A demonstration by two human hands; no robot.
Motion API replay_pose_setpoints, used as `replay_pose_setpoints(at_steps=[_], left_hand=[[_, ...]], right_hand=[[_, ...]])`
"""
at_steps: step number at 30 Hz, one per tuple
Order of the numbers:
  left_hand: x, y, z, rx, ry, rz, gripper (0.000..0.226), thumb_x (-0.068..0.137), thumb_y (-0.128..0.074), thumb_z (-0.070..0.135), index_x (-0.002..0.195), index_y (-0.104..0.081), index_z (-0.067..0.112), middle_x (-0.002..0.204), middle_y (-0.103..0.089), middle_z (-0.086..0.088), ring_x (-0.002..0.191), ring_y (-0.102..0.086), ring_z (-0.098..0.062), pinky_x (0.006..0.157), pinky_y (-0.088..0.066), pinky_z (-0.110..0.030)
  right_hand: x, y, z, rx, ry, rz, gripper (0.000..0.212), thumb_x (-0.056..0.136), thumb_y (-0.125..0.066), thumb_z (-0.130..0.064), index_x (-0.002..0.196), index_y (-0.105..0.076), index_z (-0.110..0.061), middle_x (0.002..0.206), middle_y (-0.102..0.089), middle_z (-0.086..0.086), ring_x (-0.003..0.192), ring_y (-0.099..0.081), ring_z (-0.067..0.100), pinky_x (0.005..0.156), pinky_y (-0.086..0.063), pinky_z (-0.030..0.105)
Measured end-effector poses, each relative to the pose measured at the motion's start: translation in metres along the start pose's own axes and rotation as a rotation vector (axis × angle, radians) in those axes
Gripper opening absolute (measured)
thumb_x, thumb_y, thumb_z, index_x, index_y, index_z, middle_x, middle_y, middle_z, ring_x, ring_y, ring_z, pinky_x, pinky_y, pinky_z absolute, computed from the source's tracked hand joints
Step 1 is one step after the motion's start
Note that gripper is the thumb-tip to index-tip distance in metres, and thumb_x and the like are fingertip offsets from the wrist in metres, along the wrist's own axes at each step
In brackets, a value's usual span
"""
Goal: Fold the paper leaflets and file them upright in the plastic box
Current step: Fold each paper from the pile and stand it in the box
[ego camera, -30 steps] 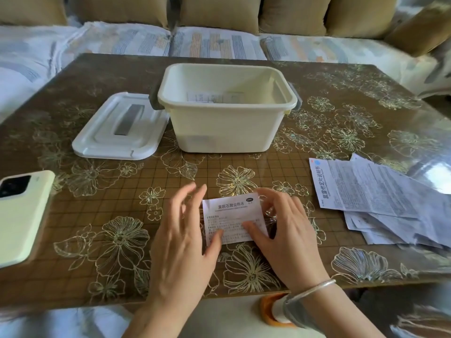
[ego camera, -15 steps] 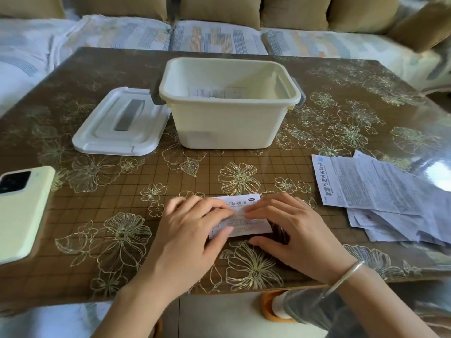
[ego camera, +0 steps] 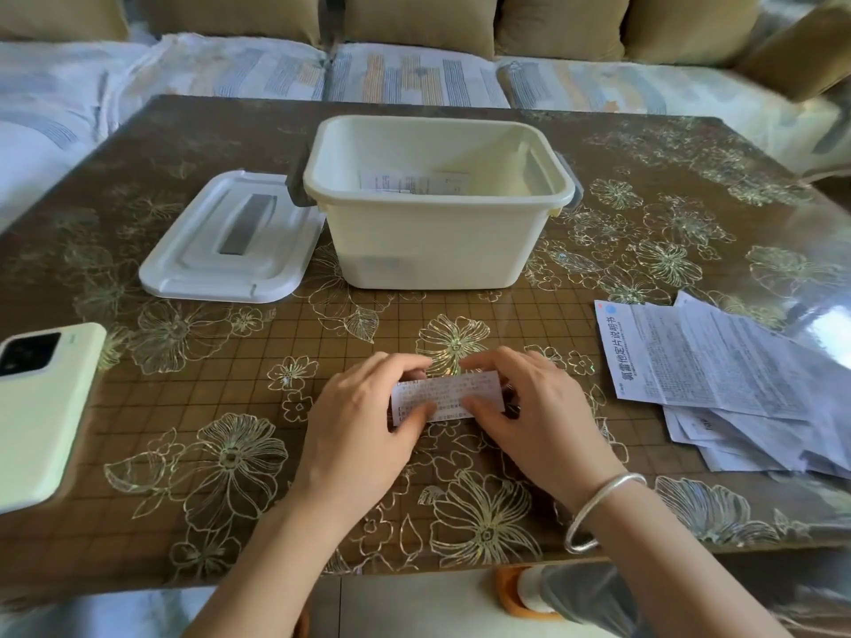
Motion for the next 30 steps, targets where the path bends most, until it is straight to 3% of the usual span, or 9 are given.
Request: replay_pose_setpoints(at_steps=[5, 9, 14, 19, 24, 27, 30], left_hand=[[-0.002, 0.000, 0.002, 0.081, -0.040, 0.037, 0.040, 0.077, -0.067, 0.031, 0.115, -0.066, 0.018, 0.114, -0.058, 0.007, 0.105, -0.051, -0.010, 0.089, -0.046, -0.026], [-0.004, -0.002, 0.006, 0.230, -0.109, 0.055, 0.026, 0.080, -0.071, 0.026, 0.105, -0.067, 0.022, 0.103, -0.060, 0.009, 0.096, -0.052, -0.015, 0.082, -0.037, -0.032], [-0.005, -0.005, 0.002, 0.177, -0.113, 0.030, 0.014, 0.086, -0.065, 0.031, 0.100, -0.068, 0.029, 0.094, -0.060, 0.017, 0.091, -0.053, -0.011, 0.077, -0.036, -0.032], [0.000, -0.007, -0.002, 0.080, -0.022, -0.022, 0.023, 0.081, -0.048, 0.044, 0.095, -0.063, 0.035, 0.090, -0.056, 0.021, 0.088, -0.049, -0.005, 0.077, -0.038, -0.032], [0.001, -0.007, 0.000, 0.060, 0.001, -0.022, 0.027, 0.077, -0.049, 0.052, 0.093, -0.063, 0.036, 0.085, -0.051, 0.022, 0.086, -0.047, -0.003, 0.077, -0.033, -0.028], [0.001, -0.006, -0.001, 0.052, -0.006, -0.017, 0.028, 0.076, -0.051, 0.053, 0.094, -0.063, 0.035, 0.085, -0.051, 0.022, 0.085, -0.047, -0.004, 0.075, -0.033, -0.028], [0.001, -0.006, -0.001, 0.080, -0.022, -0.032, 0.032, 0.078, -0.049, 0.054, 0.098, -0.064, 0.034, 0.088, -0.053, 0.021, 0.087, -0.047, -0.005, 0.075, -0.034, -0.029]], right_hand=[[0.005, 0.001, -0.001, -0.046, -0.019, -0.058, 0.039, 0.081, -0.071, -0.030, 0.118, -0.058, -0.029, 0.108, -0.054, -0.012, 0.096, -0.048, 0.007, 0.078, -0.047, 0.021], [0.013, 0.004, -0.007, -0.178, -0.048, -0.189, 0.042, 0.085, -0.065, -0.040, 0.124, -0.050, -0.036, 0.117, -0.048, -0.013, 0.107, -0.040, 0.009, 0.085, -0.044, 0.023], [0.034, 0.008, -0.013, -0.256, -0.078, -0.413, 0.055, 0.073, -0.071, -0.053, 0.119, -0.053, -0.029, 0.114, -0.055, -0.006, 0.106, -0.049, 0.014, 0.088, -0.042, 0.027], [0.051, 0.008, -0.018, -0.304, -0.112, -0.621, 0.062, 0.070, -0.074, -0.057, 0.115, -0.057, -0.017, 0.107, -0.062, -0.005, 0.093, -0.053, 0.014, 0.073, -0.041, 0.023], [0.057, 0.006, -0.014, -0.331, -0.105, -0.666, 0.049, 0.066, -0.073, -0.062, 0.088, -0.069, -0.019, 0.078, -0.061, -0.010, 0.070, -0.052, 0.008, 0.052, -0.035, 0.016], [0.050, 0.012, -0.006, -0.099, -0.201, -0.549, 0.035, 0.078, -0.069, -0.051, 0.079, -0.067, -0.016, 0.070, -0.067, -0.005, 0.063, -0.061, 0.011, 0.052, -0.044, 0.019], [0.030, 0.020, -0.005, 0.541, -0.446, -0.392, 0.029, 0.088, -0.060, -0.035, 0.087, -0.071, -0.009, 0.070, -0.073, 0.004, 0.065, -0.071, 0.015, 0.061, -0.058, 0.027]])
Point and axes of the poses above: each hand's wrist, its own x-axis towards the middle knuckle, its own y-axis out of the back of the hand, z = x × y, the point moved 4 cm from there along x, towards the middle knuckle
